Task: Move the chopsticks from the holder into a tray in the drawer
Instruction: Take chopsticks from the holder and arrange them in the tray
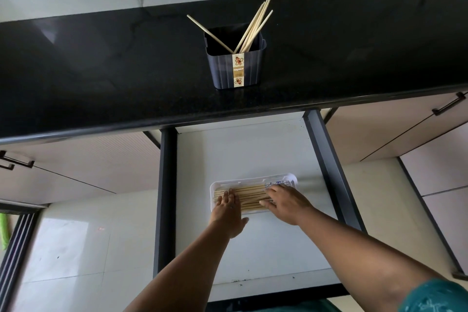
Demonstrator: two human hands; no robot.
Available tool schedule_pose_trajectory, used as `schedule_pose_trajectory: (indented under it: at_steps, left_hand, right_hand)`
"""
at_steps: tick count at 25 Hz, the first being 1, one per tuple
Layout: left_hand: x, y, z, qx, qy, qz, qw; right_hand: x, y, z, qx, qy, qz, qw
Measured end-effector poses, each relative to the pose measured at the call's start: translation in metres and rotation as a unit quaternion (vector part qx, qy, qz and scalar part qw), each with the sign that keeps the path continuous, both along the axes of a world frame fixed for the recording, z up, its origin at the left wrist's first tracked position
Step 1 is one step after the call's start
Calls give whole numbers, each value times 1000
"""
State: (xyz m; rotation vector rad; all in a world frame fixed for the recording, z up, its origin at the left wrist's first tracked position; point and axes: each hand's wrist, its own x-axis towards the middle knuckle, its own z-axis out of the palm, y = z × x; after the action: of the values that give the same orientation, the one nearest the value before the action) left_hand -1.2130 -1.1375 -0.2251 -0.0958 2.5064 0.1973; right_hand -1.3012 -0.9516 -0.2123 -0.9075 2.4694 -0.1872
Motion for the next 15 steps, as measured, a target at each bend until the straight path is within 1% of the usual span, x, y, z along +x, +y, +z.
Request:
schedule_pose_trajectory:
  at_steps: [1,5,9,13,15]
  left_hand:
    - [-1,1,0,6,11,3,1000]
    - [0,4,2,42,72,-15,996]
    - [-1,4,2,51,108,-7,993]
    - [1,1,-3,54,62,14,997]
    - [2,1,-4,43,63,12,997]
  right_hand:
    - [5,2,-1,5,-1,-1,1000]
    - [7,2,-1,-1,42,-22,999]
    - [4,-3,-1,32,-16,-25,999]
    - [10,-2,-5,42,-23,-33,998]
    - [12,0,-6,50,-17,-19,998]
